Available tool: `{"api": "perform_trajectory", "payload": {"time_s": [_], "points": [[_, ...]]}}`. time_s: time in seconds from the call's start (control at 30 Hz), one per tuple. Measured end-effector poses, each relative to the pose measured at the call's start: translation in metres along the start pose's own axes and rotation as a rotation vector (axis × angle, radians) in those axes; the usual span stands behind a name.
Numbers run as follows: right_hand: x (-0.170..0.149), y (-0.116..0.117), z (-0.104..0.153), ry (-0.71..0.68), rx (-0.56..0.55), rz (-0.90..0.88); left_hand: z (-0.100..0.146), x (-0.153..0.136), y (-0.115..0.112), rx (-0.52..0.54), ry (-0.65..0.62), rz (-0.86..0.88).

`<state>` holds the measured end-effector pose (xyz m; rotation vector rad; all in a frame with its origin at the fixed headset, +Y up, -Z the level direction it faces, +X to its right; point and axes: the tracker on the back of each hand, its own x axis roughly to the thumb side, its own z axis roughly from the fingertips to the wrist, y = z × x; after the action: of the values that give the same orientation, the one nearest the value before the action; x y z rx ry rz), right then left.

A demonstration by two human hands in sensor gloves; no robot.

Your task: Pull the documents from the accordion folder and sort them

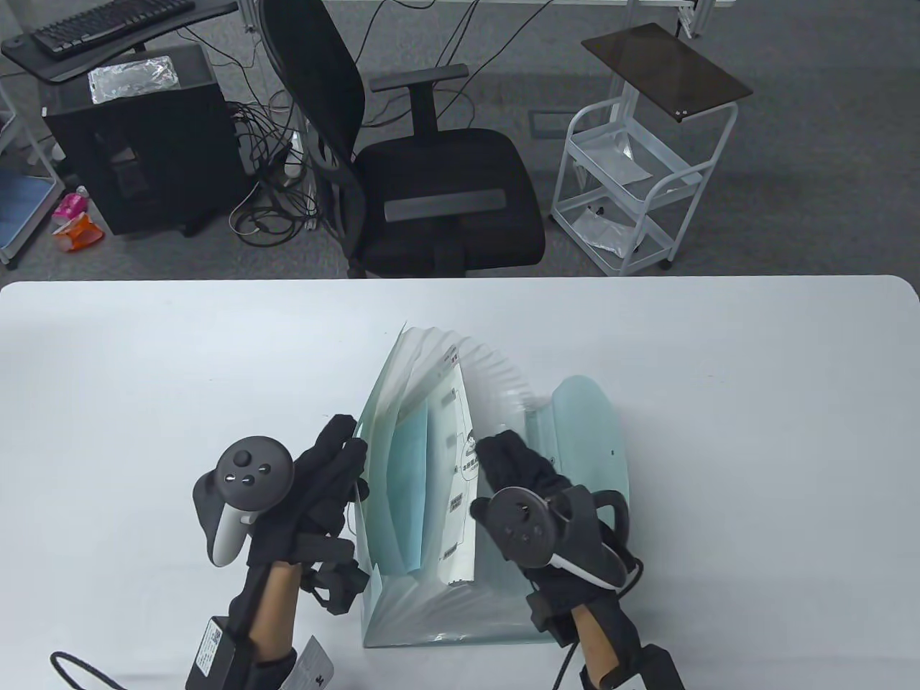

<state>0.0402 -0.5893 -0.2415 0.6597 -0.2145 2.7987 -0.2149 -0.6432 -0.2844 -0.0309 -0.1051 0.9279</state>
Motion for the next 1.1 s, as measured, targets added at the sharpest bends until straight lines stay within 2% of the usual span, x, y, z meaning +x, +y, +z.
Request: {"api": "perform_trajectory", "payload": {"time_s": [0.13,0.27,0.43,0.63,0.8,0.97,1.03,1.1], "points": [[0.039,-0.009,-0.016,-0.129,-0.042,-0.118,0.0,0.0,0.0,0.006,-0.001,-0.004],[0.051,0.0,-0.038,-0.095,0.081,-0.113,0.001,0.0,0.0,0.007,-0.001,-0.004],[0.043,0.02,-0.058,0.09,0.281,-0.055,0.001,-0.001,0.001,0.02,0.005,-0.021],[0.03,0.042,-0.073,0.236,0.47,0.02,0.002,-0.001,0.002,0.032,0.011,-0.017],[0.023,0.061,-0.083,0.261,0.597,0.056,0.002,-0.001,0.001,0.031,0.008,-0.025],[0.017,0.079,-0.088,0.178,0.761,-0.179,0.002,0.0,0.0,0.031,0.005,-0.028],[0.015,0.083,-0.089,0.15,0.796,-0.247,0.002,-0.001,0.0,0.029,0.006,-0.024],[0.012,0.082,-0.089,0.152,0.776,-0.249,0.002,-0.001,0.001,0.028,0.006,-0.02]]}}
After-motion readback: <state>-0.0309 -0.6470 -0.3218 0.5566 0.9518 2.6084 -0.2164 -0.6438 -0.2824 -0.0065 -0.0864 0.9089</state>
